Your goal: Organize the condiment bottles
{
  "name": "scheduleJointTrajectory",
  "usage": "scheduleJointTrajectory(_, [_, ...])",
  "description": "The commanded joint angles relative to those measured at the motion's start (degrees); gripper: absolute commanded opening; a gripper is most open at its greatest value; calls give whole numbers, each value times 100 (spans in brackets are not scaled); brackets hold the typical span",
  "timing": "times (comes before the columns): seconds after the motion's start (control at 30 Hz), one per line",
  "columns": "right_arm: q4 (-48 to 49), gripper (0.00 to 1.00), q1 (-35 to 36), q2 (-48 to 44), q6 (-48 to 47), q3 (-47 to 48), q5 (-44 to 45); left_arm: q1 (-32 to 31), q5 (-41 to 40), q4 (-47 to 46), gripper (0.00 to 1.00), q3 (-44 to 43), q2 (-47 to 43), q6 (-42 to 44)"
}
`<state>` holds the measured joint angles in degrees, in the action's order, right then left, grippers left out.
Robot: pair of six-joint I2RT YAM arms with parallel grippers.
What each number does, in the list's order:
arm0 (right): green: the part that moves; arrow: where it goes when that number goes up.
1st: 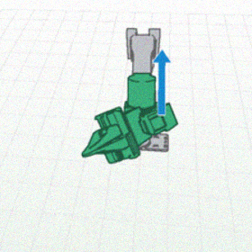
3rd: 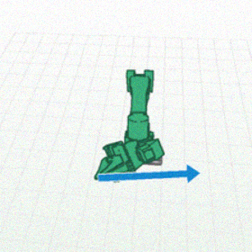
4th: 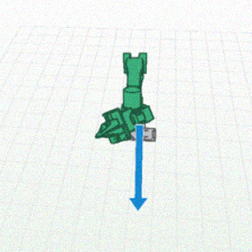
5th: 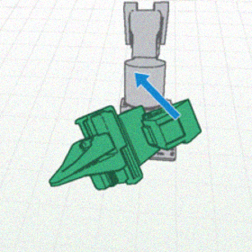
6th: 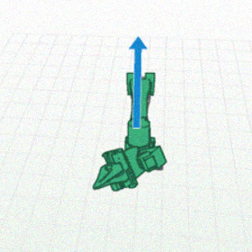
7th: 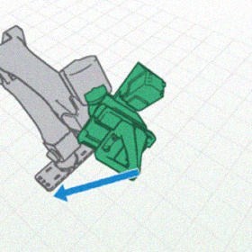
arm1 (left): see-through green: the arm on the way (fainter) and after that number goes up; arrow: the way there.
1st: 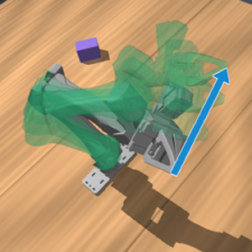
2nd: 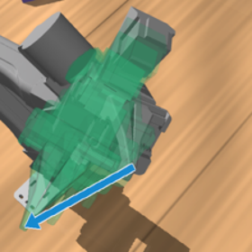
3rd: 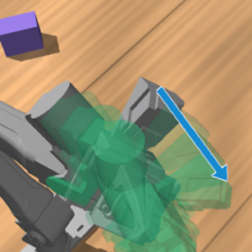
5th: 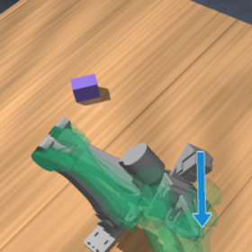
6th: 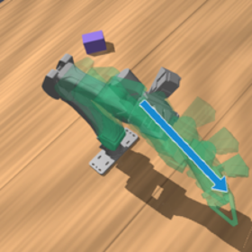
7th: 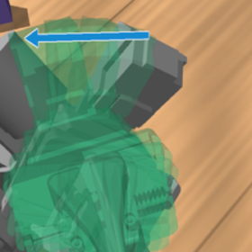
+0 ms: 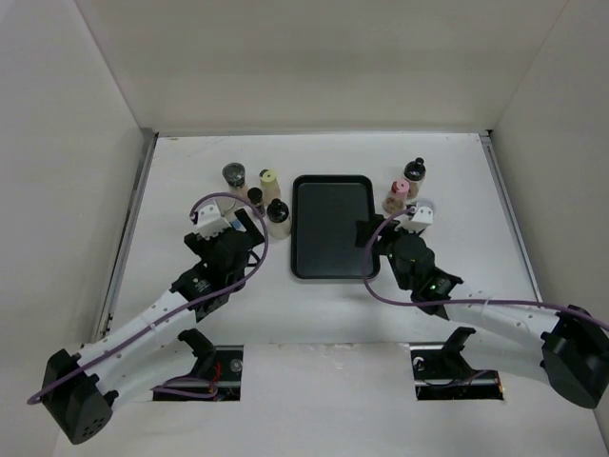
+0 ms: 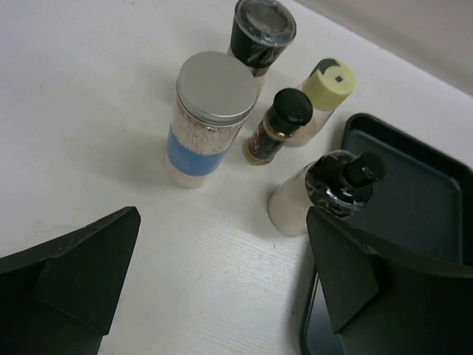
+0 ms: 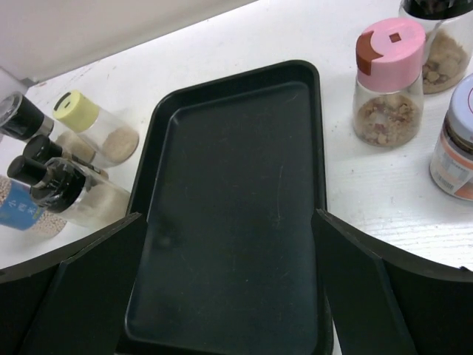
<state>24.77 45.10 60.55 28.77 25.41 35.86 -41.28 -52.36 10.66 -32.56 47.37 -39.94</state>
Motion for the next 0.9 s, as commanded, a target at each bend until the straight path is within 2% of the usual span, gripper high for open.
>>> scheduleJointTrajectory(0.0, [353,100,38,53,76,61,-166,36,-64,-151,100,-216,-18,-31])
scheduleJointTrajectory(0.2, [397,100,73,88,14,52,-202,537,41,-335,100,-541,210,232])
scheduleJointTrajectory(0.4, [598,100,257,167,-161,43,-438,1064,137,-1302,100,-585,325,900])
scheduleJointTrajectory(0.43, [616,81,284,185,-162,43,-631,1143,260,-1425,96,-646,369,970])
scheduleJointTrajectory(0.47, [625,48,284,211,-144,52,-798,1179,296,-1495,80,-664,404,1006])
scheduleJointTrajectory(0.5, [555,23,284,246,-118,87,-878,1223,288,-1566,47,-708,474,1041])
scheduleJointTrajectory(0.53, [503,13,284,290,-118,113,-887,1284,279,-1566,34,-778,561,1050])
scheduleJointTrajectory(0.57, [415,12,284,316,-100,131,-887,1354,314,-1540,33,-892,719,1076])
scheduleJointTrajectory(0.6, [371,14,258,334,-57,140,-887,1451,357,-1488,37,-1006,903,1120])
scheduleJointTrajectory(0.63, [370,20,223,343,-13,131,-913,1530,445,-1426,47,-1120,1105,1138])
scheduleJointTrajectory(0.7, [431,41,205,360,23,114,-966,1662,717,-1408,73,-1296,1518,1155])
scheduleJointTrajectory(0.73, [484,53,205,378,-3,113,-984,1758,823,-1434,81,-1349,1729,1155])
scheduleJointTrajectory(0.8, [563,72,214,448,-30,105,-1028,1925,999,-1443,86,-1516,2142,1138])
scheduleJointTrajectory(0.87, [581,82,214,510,-39,105,-1098,2022,1096,-1443,87,-1674,2503,1147])
